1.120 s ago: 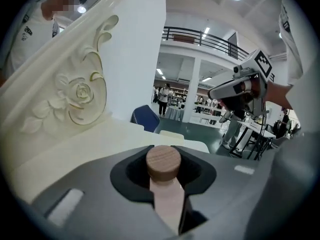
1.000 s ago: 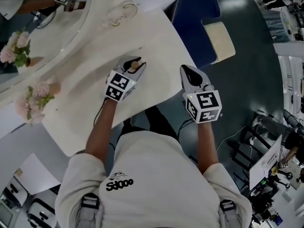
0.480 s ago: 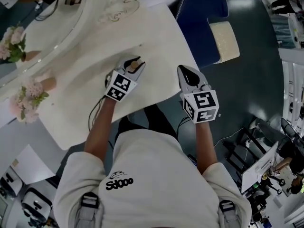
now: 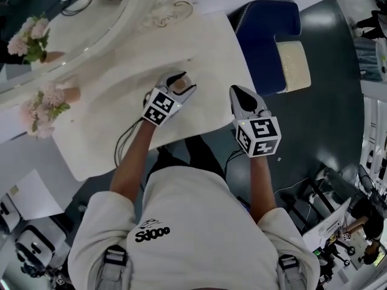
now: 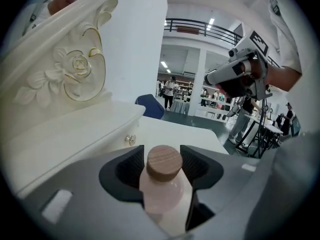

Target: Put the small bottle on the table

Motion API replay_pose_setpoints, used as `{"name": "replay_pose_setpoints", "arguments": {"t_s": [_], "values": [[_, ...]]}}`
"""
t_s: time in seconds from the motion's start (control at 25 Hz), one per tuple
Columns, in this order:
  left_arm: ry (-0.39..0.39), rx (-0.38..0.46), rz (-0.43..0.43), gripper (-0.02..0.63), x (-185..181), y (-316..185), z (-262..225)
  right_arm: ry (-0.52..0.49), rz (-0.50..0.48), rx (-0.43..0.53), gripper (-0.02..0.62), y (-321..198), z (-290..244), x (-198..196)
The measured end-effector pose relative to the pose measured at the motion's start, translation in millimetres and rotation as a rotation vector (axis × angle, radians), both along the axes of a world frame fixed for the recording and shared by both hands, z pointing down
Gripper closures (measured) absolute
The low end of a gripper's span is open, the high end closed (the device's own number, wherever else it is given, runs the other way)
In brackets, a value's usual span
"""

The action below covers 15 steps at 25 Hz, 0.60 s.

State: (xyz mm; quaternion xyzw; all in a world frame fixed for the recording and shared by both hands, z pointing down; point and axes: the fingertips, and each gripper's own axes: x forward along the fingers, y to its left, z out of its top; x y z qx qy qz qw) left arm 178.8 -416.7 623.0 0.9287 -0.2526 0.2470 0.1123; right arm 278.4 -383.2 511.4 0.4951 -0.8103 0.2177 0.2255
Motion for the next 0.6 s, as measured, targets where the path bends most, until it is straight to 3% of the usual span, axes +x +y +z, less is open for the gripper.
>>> {"name": "replay_pose_setpoints", "arguments": {"t_s": [0.16,0.36,0.48,0.6], "values": [[0.054,-0.047,-0.052,0.333,-15,-1,-15,-0.004,-0.018,0.027,0.594,-3,-12,-7],[0.157,0.041,-0.078,0.316,-54,3,-60,0.007,-0.053,0.071,0.594,1,-28,-28],[0.223,0.074,-0.061,0.332,-76,16,-94,0.019,-0.066,0.085,0.594,12,-36,-43],[0.247,0.118,-0.058,0.402,-101,32,-126,0.029,-0.071,0.115,0.594,24,-50,-58]]}}
